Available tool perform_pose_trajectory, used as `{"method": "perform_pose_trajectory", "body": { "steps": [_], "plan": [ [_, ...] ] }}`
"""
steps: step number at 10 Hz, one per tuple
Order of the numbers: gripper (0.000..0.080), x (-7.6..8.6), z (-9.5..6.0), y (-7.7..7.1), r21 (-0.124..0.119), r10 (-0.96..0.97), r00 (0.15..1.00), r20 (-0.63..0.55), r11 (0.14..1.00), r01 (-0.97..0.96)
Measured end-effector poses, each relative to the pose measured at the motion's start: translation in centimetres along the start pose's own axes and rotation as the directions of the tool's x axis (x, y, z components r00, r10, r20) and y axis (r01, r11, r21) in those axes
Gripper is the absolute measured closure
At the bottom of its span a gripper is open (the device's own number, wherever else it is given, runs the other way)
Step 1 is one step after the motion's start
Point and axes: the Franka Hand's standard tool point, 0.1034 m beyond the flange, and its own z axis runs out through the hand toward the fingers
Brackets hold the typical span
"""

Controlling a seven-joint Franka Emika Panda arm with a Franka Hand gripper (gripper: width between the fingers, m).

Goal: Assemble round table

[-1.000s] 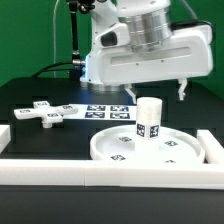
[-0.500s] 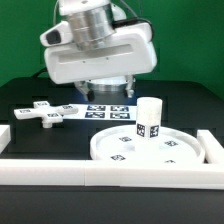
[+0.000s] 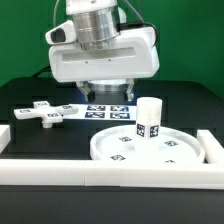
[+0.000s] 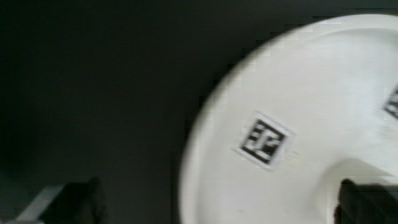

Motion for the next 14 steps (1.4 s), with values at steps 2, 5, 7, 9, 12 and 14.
{"method": "perform_pose_trajectory", "body": {
  "steps": [2,5,7,9,12,14],
  "plan": [
    [0.0151,0.4,-0.1,1.4,-0.025,0.046,0.999,-0.023,0.999,-0.047],
    [0.0151,0.7,-0.2,2.8,-0.026,-0.002,0.999,-0.036,1.0,0.001],
    [0.0151,0.7,0.0,2.7,-0.027,-0.004,0.999,-0.034,1.0,0.004],
    [0.0151,1.2,-0.3,3.9,-0.054,0.003,0.999,-0.043,0.999,-0.005],
    [0.0151,1.9,-0.7,8.3,-0.085,-0.03,0.995,-0.094,0.996,0.022],
    [0.0151,2.0,-0.8,8.5,-0.084,-0.043,0.995,-0.092,0.996,0.035]
  ]
}}
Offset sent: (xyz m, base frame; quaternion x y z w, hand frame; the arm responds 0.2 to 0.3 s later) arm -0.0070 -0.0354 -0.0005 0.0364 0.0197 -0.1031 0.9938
